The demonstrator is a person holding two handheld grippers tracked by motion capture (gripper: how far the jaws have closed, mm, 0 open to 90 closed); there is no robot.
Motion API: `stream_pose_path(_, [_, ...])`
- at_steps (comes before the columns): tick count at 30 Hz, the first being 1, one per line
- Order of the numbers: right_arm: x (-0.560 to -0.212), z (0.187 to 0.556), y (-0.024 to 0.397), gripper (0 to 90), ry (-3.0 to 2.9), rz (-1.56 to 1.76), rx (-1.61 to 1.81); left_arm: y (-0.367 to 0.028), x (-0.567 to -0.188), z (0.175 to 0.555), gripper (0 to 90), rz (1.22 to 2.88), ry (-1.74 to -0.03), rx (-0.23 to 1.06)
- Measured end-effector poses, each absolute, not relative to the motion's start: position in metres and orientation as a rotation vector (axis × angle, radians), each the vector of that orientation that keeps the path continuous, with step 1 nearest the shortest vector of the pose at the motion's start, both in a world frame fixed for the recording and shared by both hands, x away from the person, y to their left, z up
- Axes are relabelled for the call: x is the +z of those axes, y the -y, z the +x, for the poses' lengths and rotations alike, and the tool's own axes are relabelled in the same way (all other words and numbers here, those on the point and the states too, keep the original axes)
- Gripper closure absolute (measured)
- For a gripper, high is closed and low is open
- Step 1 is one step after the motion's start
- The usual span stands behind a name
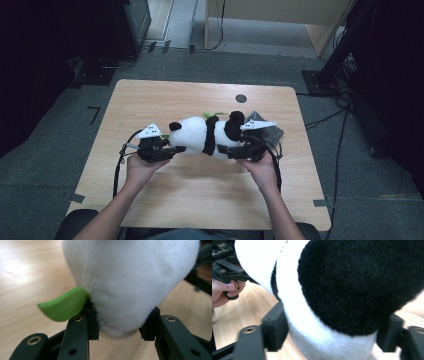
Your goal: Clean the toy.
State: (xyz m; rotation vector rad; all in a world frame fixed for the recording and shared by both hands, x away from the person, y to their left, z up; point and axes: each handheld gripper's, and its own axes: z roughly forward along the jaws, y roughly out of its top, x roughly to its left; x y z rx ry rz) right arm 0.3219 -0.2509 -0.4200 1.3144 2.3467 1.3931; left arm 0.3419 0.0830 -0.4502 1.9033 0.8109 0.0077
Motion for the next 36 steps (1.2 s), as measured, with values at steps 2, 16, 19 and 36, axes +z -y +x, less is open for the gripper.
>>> stream_pose_path(2, [-0.422,0.323,0.256,20.9,-2.350,1.308,1.429,-0.086,-0.449,0.343,61.1,1.899,-0.824,-0.034])
stream_pose_path(16, [-0.433,0.318,0.258,26.8,-2.354,1.101,1.388,-0.124,-0.433,0.359,63.6,1.757,-0.929,-0.038])
stream_pose_path(19, [-0.442,0.321,0.253,25.3,-2.363,1.094,1.417,-0.123,-0.431,0.358,63.6,1.729,-0.921,-0.076])
stream_pose_path(36, [-0.442,0.320,0.240,38.7,-2.319,1.198,1.353,-0.103,-0.442,0.349,40.9,1.829,-0.879,0.054])
